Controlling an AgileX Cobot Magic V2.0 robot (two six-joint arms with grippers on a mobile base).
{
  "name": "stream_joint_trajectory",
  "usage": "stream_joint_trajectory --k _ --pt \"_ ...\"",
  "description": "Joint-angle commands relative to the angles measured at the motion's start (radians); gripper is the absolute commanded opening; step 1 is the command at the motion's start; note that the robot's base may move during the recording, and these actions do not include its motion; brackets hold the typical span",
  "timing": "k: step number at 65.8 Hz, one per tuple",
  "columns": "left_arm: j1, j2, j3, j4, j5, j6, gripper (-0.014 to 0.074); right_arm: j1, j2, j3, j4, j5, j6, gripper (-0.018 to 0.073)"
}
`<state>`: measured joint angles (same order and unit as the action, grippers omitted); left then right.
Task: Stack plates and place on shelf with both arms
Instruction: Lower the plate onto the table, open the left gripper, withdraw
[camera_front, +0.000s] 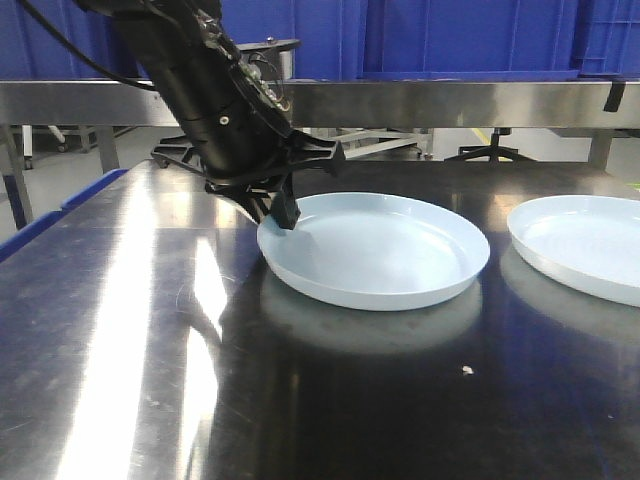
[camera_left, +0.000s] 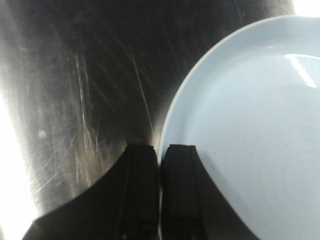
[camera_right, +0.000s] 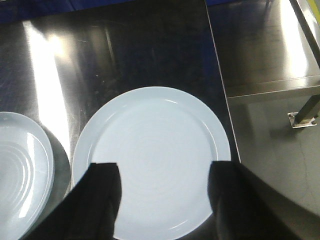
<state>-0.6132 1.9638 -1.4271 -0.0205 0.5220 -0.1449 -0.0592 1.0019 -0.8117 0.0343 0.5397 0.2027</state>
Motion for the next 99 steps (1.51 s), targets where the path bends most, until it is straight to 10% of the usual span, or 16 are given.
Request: stream_joint_trajectory --k 1,37,49,60,99 --pt "-0.005 -0.051 -0.033 0.002 -0.049 -0.008 0.0101 -0.006 -0.006 -0.038 -0.004 -0.065 -0.003 0.0495" --pt "-0.005 -0.055 -0.068 0.002 0.011 -0.008 0.0472 -0.006 -0.006 -0.038 -0.004 -0.065 -0.003 0.0495" --pt "-0.005 -0.114 -0.157 0.026 0.099 -0.008 0.0424 -0.006 -0.006 -0.038 -0.004 -0.065 -0.003 0.0495" --pt "-0.005 -0.228 -0.194 0.083 0.091 -0.008 0.007 -0.006 -0.006 -0.038 -0.004 -0.065 -0.003 0.0495" --pt "0.18 -0.731 0.158 0.12 -0.072 -0.062 0.0087 -0.006 -0.006 -0.038 -0.004 -0.065 -0.003 0.0495"
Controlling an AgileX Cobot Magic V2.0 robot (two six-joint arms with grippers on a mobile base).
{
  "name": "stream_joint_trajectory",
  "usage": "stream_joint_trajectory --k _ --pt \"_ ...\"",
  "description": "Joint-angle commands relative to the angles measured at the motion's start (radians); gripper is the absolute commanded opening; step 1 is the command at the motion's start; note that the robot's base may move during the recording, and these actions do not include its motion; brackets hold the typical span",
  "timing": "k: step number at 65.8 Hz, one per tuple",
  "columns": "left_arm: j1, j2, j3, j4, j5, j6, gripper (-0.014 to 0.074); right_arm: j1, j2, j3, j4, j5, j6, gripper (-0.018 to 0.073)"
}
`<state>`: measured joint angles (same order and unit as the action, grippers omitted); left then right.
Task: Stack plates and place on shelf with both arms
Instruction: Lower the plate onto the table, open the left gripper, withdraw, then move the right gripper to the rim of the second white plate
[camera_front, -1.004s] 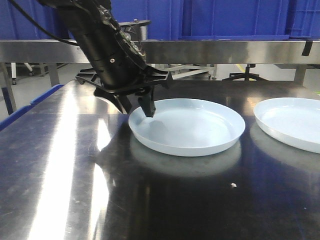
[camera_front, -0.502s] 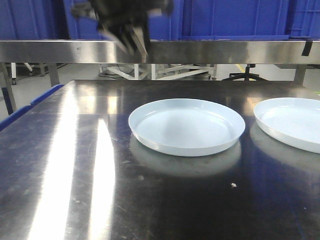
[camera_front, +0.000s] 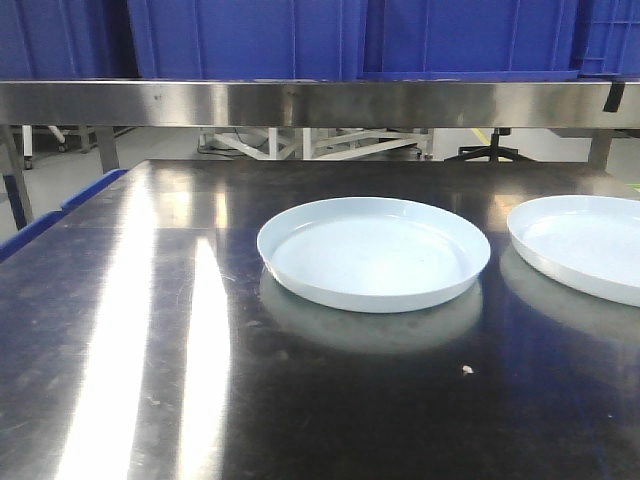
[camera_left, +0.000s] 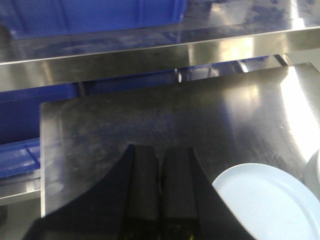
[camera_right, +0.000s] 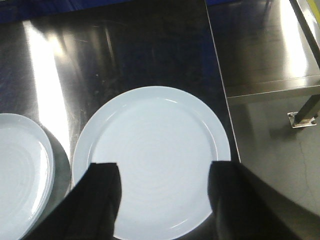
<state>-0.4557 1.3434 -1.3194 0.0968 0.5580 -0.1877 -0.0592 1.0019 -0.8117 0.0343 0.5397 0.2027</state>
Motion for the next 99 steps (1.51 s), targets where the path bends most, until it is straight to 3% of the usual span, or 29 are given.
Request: stream_joint_trajectory --k 1,27,49,99 --pt "0.027 -0.125 0.067 0.003 -0.115 -0.019 0.0087 -0.006 -0.006 -0.038 -0.004 -0.065 -0.003 0.0495" --pt "0.117 -0.517 0.544 0.003 -0.298 -0.049 0.0087 -0.006 -0.006 -0.038 -0.004 -0.065 -0.003 0.0495" --pt "0.129 -0.779 0.839 0.005 -0.32 -0.049 0.0087 -0.006 -0.006 -0.038 -0.004 -0.066 -0.003 0.0495" --pt "0.129 -0.823 0.902 0.005 -0.335 -0.049 0.0087 -0.006 -0.006 -0.038 -0.004 -0.066 -0.003 0.0491"
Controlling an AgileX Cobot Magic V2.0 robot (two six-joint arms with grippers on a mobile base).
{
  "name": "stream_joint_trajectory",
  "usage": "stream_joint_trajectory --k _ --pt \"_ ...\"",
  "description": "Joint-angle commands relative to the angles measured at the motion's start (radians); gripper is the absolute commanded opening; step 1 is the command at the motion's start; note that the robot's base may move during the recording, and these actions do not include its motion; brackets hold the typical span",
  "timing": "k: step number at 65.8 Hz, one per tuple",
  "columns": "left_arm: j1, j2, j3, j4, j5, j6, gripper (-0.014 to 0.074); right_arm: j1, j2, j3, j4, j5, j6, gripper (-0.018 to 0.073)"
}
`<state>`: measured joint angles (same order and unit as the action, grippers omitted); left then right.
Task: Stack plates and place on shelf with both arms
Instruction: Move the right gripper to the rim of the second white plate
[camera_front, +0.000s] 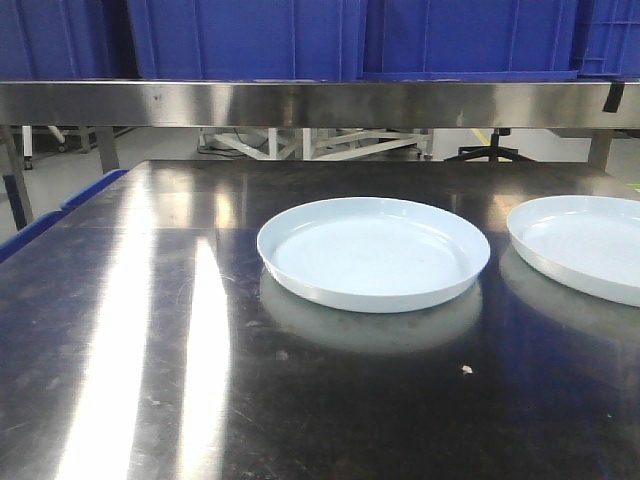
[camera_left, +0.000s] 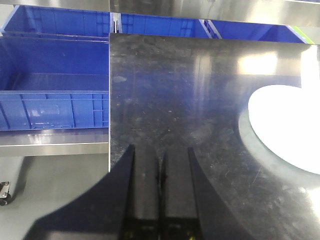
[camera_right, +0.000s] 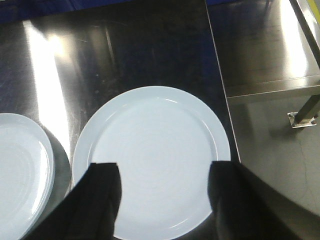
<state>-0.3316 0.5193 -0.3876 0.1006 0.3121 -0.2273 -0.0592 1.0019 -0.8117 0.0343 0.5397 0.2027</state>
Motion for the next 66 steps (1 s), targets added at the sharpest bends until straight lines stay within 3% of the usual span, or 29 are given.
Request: stream_joint_trajectory --k 1,11,22,25,51,66 --pt "0.005 0.001 -0.03 0.001 -0.089 -0.01 0.0087 -0.006 -0.006 -0.038 -0.004 -0.066 -0.003 0.0487" --pt "0.005 0.001 -0.03 0.001 -0.089 -0.01 0.0087 -0.006 -0.006 -0.038 -0.004 -0.065 -0.003 0.0378" --pt "0.005 0.001 -0.03 0.001 -0.089 -0.01 0.0087 -0.006 -0.006 -0.038 -0.004 -0.025 -0.003 0.0029" --pt "0.005 0.001 -0.03 0.001 -0.089 -0.01 0.0087 -0.006 -0.006 -0.038 -0.004 -0.012 -0.003 0.0074" --pt "0.005 0.001 -0.03 0.001 -0.089 -0.01 0.0087 -0.006 -0.006 -0.038 -0.004 0.138 -0.003 0.006" --pt "0.005 0.001 -0.03 0.001 -0.089 -0.01 0.0087 -0.007 0.007 -0.04 -0.018 0.1 -0.003 0.0254"
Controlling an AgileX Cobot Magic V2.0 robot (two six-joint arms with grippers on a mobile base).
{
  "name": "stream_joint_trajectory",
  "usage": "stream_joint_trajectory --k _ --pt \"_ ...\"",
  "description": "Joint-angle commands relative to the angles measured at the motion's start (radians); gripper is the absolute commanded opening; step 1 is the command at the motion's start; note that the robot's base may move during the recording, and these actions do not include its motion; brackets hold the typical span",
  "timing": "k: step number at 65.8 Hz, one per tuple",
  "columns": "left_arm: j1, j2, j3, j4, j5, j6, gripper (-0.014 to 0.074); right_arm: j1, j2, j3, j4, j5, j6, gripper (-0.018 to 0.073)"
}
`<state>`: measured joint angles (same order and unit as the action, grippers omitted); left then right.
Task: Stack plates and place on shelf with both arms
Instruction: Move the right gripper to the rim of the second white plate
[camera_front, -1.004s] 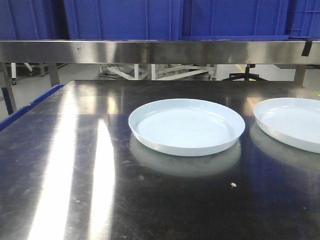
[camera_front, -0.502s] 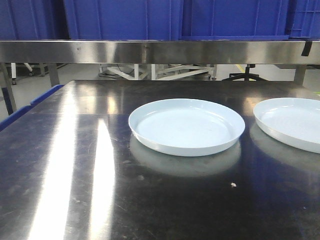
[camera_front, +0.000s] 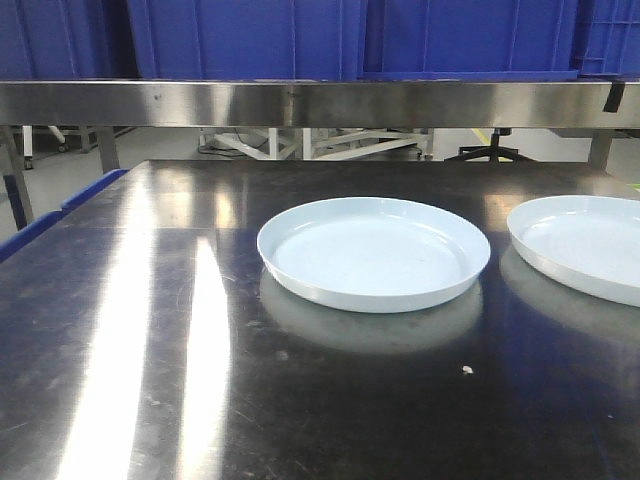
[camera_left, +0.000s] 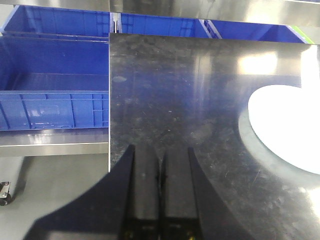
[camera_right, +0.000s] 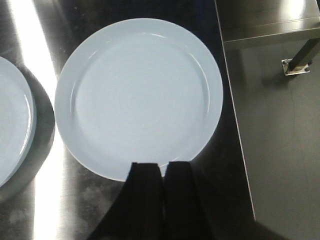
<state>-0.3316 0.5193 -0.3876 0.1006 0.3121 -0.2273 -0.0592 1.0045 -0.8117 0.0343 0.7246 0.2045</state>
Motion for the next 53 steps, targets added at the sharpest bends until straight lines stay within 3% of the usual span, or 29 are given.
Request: stream_joint_trajectory --k 1,23,53 --pt "0.005 0.001 -0.03 0.001 -0.089 -0.01 0.0087 -0.007 0.01 -0.04 -0.021 -0.091 -0.004 0.0265" --pt "0.005 0.001 -0.03 0.001 -0.089 -0.01 0.0087 -0.115 0.248 -0.138 -0.034 -0.118 -0.004 0.0289" --pt "0.005 0.001 -0.03 0.001 -0.089 -0.01 0.0087 -0.147 0.511 -0.272 -0.042 -0.112 -0.004 0.0289"
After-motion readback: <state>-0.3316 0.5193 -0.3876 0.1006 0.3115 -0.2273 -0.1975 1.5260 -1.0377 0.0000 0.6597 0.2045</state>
